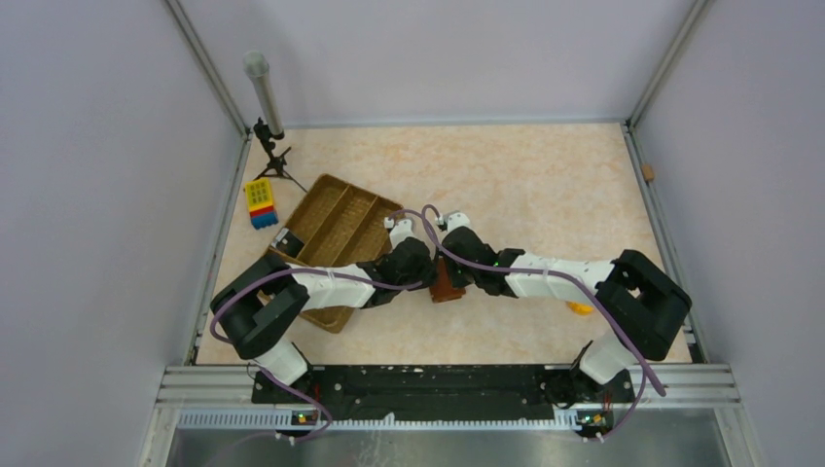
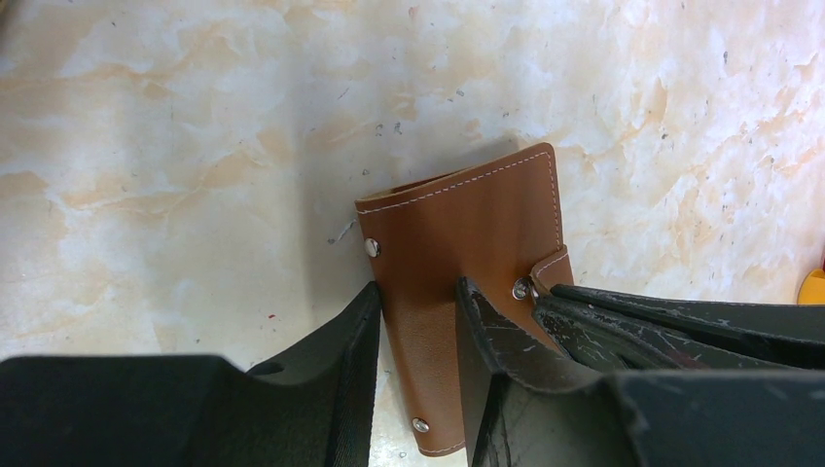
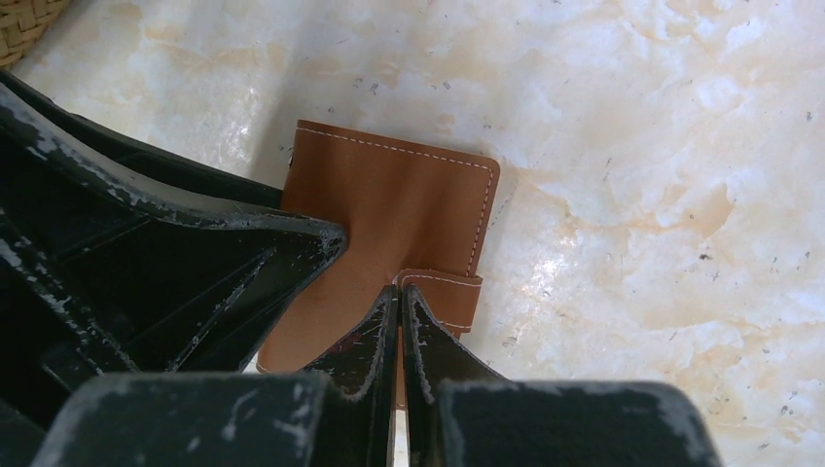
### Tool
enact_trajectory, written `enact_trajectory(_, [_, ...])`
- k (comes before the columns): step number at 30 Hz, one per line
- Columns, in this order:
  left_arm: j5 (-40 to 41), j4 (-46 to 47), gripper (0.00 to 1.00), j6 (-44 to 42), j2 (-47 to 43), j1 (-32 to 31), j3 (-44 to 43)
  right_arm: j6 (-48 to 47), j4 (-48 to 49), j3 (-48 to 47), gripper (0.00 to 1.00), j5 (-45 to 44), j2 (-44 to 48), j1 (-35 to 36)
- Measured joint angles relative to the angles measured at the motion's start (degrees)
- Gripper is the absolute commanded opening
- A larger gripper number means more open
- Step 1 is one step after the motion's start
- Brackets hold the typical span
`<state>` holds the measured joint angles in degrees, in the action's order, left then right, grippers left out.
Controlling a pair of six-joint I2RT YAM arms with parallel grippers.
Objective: Put the credit cards into the card holder
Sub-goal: Close the card holder at the center of the board.
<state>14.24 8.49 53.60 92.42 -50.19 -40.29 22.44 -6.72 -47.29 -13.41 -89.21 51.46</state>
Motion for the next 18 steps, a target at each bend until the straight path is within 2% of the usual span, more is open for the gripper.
enact_trajectory(18, [0.0, -0.1, 0.34, 0.0, 0.0, 0.0, 0.0, -0.4, 1.3, 0.0, 0.0, -0.2, -1.0, 0.0])
